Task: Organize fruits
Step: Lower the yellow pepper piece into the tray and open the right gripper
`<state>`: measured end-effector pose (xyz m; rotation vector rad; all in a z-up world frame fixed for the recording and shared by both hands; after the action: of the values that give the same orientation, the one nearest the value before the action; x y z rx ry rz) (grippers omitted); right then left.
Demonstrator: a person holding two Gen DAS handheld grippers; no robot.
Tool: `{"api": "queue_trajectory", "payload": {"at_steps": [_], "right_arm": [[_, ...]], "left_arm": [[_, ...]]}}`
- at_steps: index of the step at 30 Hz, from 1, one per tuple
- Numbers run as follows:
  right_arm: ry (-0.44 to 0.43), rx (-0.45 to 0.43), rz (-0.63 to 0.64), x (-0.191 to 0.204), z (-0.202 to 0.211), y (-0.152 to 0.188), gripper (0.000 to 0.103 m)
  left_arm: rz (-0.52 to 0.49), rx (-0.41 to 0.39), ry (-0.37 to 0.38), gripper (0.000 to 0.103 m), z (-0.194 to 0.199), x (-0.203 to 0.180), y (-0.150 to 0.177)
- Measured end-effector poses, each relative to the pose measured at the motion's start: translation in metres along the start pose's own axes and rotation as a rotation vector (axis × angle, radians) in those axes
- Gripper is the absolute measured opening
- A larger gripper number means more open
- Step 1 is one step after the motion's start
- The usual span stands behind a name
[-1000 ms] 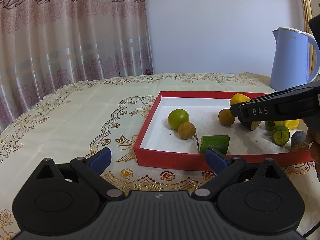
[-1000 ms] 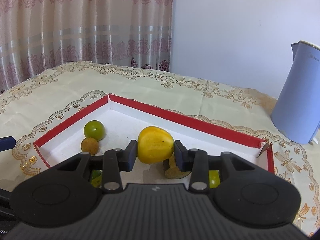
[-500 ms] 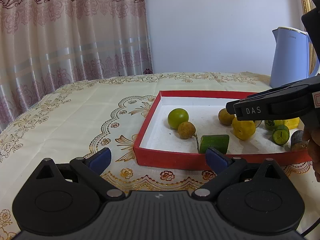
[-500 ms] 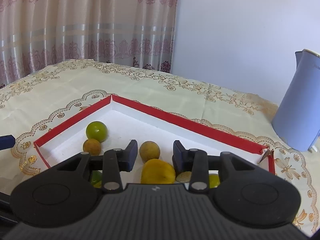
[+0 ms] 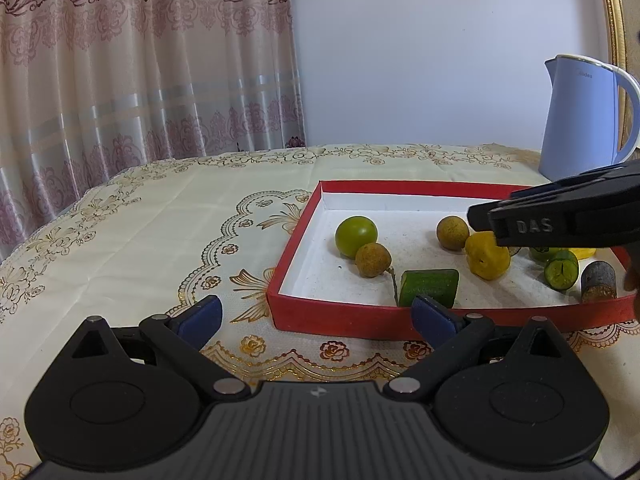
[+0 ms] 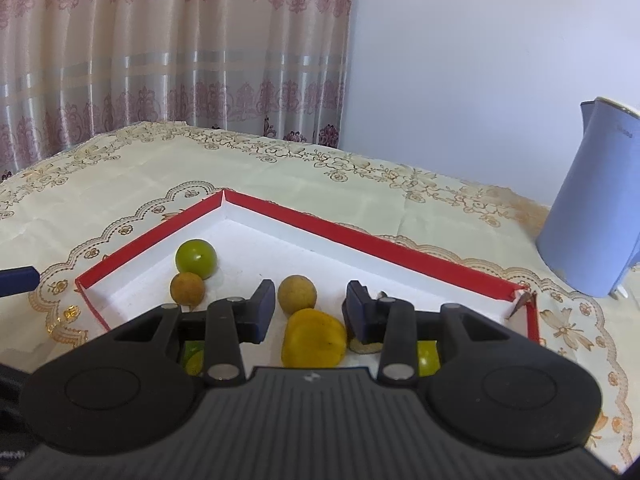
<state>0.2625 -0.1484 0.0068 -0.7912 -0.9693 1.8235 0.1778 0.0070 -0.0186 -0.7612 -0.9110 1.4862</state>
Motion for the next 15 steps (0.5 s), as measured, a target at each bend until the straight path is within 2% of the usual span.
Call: {"api": "queue_trajectory", "payload": {"at_steps": [3, 6, 8, 10, 11, 12, 15], "right_arm": [[0.016, -0.005, 0.005, -0.001, 0.006, 0.003, 0.057], [0.046, -0.012, 0.006, -0.002, 0.01, 0.007, 0.088], [0.058, -0.017, 0.017, -0.003, 0.012, 0.009, 0.081], [0.052, -0.003, 0.001, -0.005, 0.013, 0.009, 0.036], [0.043, 0.009, -0.013, -0.006, 0.013, 0.01, 0.03], [0.025, 0.018, -0.022, -0.008, 0.014, 0.012, 0.029], [0.038, 0.013, -0.014, -0.006, 0.021, 0.018, 0.03]], "left_arm": [[0.001, 0.0, 0.001, 0.102, 0.0, 0.0, 0.0], [0.004, 0.002, 0.005, 0.102, -0.001, 0.0, 0.001], [0.004, 0.002, 0.005, 0.102, -0.002, 0.0, 0.002], [0.003, 0.002, 0.004, 0.102, -0.001, -0.001, 0.002], [0.003, 0.002, 0.004, 0.102, -0.001, -0.001, 0.002], [0.003, 0.002, 0.003, 0.102, -0.002, -0.001, 0.002], [0.002, 0.002, 0.002, 0.102, -0.002, -0.001, 0.002]]}}
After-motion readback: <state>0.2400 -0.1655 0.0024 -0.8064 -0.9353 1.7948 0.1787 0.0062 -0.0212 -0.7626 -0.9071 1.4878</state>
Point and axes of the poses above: each gripper's, at about its wrist camera, not at the fingertips, and z roughly against the way its jaws point, x to its left, y to its underside, the point moved 1 cm from there along -z, roughly the way its jaws point, and after that the axes turned 3 degrees about z, right-handed, at the moved point
